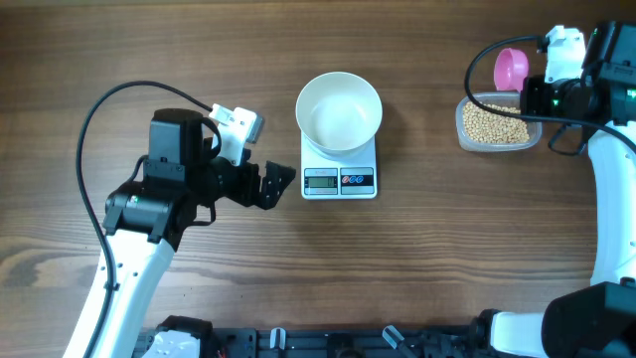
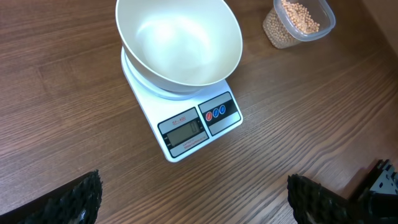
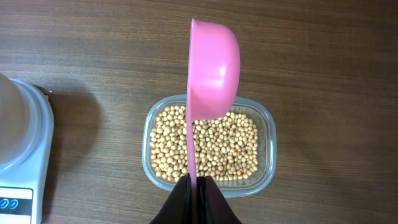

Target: Scoop item into bowl and weigh 150g on scale

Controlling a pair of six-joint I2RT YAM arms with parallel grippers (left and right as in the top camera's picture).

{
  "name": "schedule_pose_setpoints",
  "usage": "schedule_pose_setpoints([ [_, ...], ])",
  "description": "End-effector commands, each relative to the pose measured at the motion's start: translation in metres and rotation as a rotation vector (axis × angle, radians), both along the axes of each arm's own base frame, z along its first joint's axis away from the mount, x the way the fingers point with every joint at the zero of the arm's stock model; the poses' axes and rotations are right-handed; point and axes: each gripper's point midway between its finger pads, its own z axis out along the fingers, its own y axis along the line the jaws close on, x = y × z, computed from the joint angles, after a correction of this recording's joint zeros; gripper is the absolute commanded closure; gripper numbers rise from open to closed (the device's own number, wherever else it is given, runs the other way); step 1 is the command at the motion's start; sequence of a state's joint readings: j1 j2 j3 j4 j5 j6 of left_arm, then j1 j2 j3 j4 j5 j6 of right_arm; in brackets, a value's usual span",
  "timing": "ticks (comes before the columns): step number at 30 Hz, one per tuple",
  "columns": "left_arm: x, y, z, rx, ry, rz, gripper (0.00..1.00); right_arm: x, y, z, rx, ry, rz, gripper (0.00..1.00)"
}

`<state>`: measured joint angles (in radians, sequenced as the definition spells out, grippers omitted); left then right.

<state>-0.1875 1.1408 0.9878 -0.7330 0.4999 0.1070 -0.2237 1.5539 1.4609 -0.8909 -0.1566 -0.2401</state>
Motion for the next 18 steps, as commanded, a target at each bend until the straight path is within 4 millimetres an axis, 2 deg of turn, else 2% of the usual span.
schedule_pose_setpoints([
  [1,0.0006,-0.0001,-0.0007,-0.013,0.010,0.003,0.00,0.0019,0.0046,-0.0042,0.026,0.008,0.010,0.96],
  [18,-0.0032,0.0006,-0.0037,-0.010,0.032,0.002,0.00,0.0021,0.0046,-0.0041,0.025,0.008,0.012,0.96],
])
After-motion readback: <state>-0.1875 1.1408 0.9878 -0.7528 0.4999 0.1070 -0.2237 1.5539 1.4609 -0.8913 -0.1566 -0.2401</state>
